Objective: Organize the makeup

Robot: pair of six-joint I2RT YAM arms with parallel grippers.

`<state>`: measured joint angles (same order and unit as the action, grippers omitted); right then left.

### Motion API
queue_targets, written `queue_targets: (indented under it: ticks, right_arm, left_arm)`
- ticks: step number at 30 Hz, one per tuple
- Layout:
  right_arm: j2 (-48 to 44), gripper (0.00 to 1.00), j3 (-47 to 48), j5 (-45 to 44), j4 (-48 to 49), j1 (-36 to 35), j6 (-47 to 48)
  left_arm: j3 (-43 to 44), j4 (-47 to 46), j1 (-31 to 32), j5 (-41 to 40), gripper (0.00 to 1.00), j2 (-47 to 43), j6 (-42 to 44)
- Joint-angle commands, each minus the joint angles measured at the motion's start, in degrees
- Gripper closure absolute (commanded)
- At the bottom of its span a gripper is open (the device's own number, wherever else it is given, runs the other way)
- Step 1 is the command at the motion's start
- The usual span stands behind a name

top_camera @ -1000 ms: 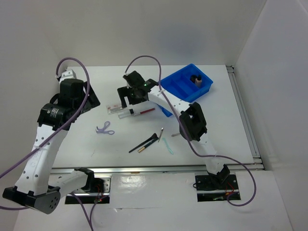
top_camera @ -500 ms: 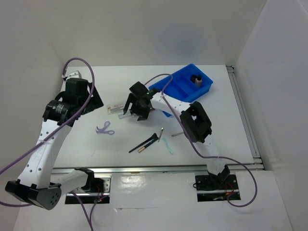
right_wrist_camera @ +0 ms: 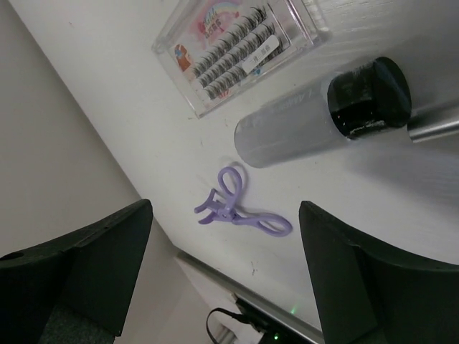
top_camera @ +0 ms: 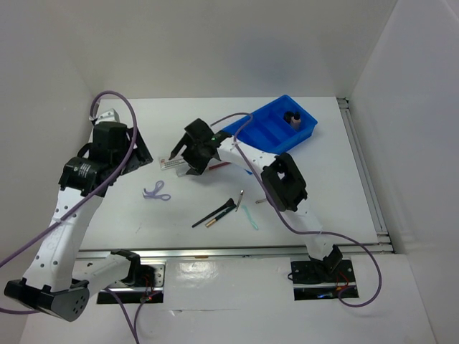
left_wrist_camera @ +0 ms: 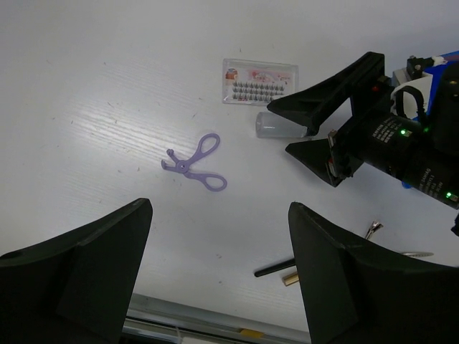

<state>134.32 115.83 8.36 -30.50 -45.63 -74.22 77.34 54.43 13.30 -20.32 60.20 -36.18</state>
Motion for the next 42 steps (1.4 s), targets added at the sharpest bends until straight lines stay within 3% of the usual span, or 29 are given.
queue_targets:
  ticks: [1, 8, 16, 19, 33, 38, 42]
  right_arm:
    - [3.57, 0.1, 3.79, 1.92, -1.49, 0.1, -2.95]
    - [3.58, 0.1, 1.68, -1.5, 0.27, -0.43, -4.01]
    - [7.7, 0.11, 7.38, -6.68, -2.98, -0.43, -4.01]
    - [9.9, 0.17, 10.9, -8.62, -6.49, -0.43, -4.01]
    - [8.07, 0.52, 8.09, -19.77, -8.87, -3.94, 0.73]
    - [6.31, 0.53, 6.96, -24.44, -8.96, -6.14, 3.81]
    - [6.3, 0.65, 7.48, -27.16, -10.19, -7.37, 5.3]
  left_arm:
    - [-0.61, -0.82, -0.2, -1.13, 0.1, -1.41, 1.37]
    - [-1.66, -0.29, -0.73, -1.13, 0.1, -1.93, 1.91]
    - [-2.19, -0.29, -0.73, -1.13, 0.08, -2.46, 2.43]
    - [-2.19, -0.29, -0.73, -1.13, 0.08, -2.46, 2.43]
    - [-4.39, -1.35, -0.73, -1.13, 0.07, -2.46, 2.96]
    - [-4.92, -1.88, -0.73, -0.6, 0.07, -2.46, 2.96]
    - [-4.92, -1.88, -0.73, -0.6, 0.07, -1.93, 2.96]
